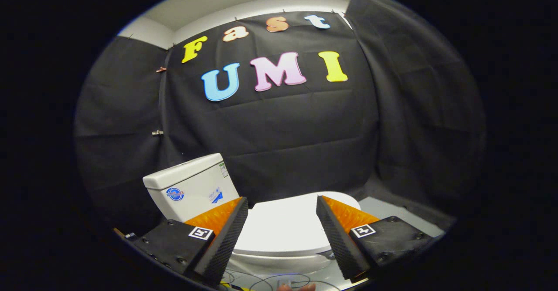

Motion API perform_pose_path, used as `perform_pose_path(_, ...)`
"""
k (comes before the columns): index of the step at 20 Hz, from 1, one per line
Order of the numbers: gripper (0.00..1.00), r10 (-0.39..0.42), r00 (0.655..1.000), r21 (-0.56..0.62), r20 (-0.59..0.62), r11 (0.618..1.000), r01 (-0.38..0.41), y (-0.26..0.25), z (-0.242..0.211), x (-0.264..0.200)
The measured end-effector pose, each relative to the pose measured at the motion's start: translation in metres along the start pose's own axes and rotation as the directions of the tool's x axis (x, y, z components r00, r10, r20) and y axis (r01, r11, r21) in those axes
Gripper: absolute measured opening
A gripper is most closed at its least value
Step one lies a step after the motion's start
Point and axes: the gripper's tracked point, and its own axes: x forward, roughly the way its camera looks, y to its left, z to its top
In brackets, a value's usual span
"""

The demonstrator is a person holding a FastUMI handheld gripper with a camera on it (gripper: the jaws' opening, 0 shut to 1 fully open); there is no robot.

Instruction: Open the toilet lid.

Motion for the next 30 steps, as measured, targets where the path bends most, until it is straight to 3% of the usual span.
perform_pose_path(5,0.99,0.0,0.991,0.296,-0.134,0.954,0.04,-0.048,-0.053,0.007)
perform_pose_path(11,0.99,0.031,0.966,0.536,-0.258,0.836,0.117,-0.1,-0.113,0.018)
perform_pose_path(18,0.98,0.073,0.9,0.655,-0.431,0.712,0.256,-0.151,-0.198,0.034)
perform_pose_path(24,0.93,0.15,0.875,0.741,-0.461,0.607,0.286,-0.153,-0.229,0.05)
perform_pose_path(27,0.79,0.212,0.872,0.771,-0.44,0.587,0.246,-0.136,-0.227,0.061)
perform_pose_path(30,0.76,0.243,0.856,0.748,-0.456,0.626,0.22,-0.124,-0.232,0.071)
